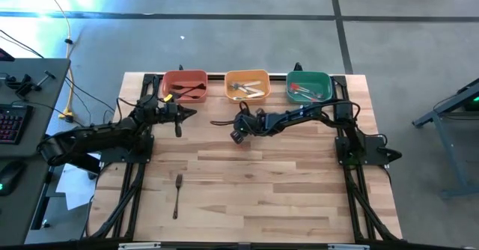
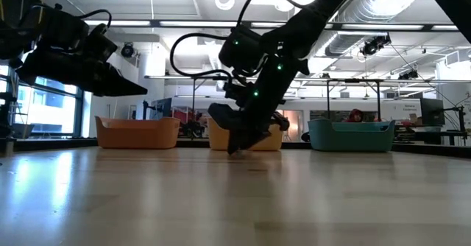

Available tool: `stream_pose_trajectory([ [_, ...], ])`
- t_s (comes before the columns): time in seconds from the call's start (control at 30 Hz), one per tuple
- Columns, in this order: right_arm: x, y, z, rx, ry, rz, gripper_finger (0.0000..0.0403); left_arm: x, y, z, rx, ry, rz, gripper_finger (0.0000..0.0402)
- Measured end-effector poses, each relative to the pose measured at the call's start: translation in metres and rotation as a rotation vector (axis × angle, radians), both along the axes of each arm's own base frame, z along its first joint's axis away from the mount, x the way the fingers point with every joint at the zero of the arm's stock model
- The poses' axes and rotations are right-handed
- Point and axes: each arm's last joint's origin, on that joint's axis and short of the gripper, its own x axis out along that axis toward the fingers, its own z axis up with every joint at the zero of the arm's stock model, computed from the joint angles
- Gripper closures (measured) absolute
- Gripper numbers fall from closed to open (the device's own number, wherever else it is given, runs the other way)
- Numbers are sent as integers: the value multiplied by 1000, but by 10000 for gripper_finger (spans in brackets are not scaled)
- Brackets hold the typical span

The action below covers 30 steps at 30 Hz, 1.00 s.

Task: Sort silverware by color (type)
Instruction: Put the orange fork into the green bin

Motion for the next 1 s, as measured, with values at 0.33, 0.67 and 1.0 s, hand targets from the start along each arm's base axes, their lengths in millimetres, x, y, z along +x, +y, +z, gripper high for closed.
stream_pose_trajectory([
  [0.33, -8, 9, 15, -61, 102, 178, 396, 0, 0, 0, 30, 8, -3, 401],
  [0.67, -58, 14, 96, -421, 391, 218, 403, 0, 0, 0, 41, 11, -2, 401],
  [1.0, -154, -25, 116, -599, 514, 118, 403, 0, 0, 0, 52, 11, -3, 401],
])
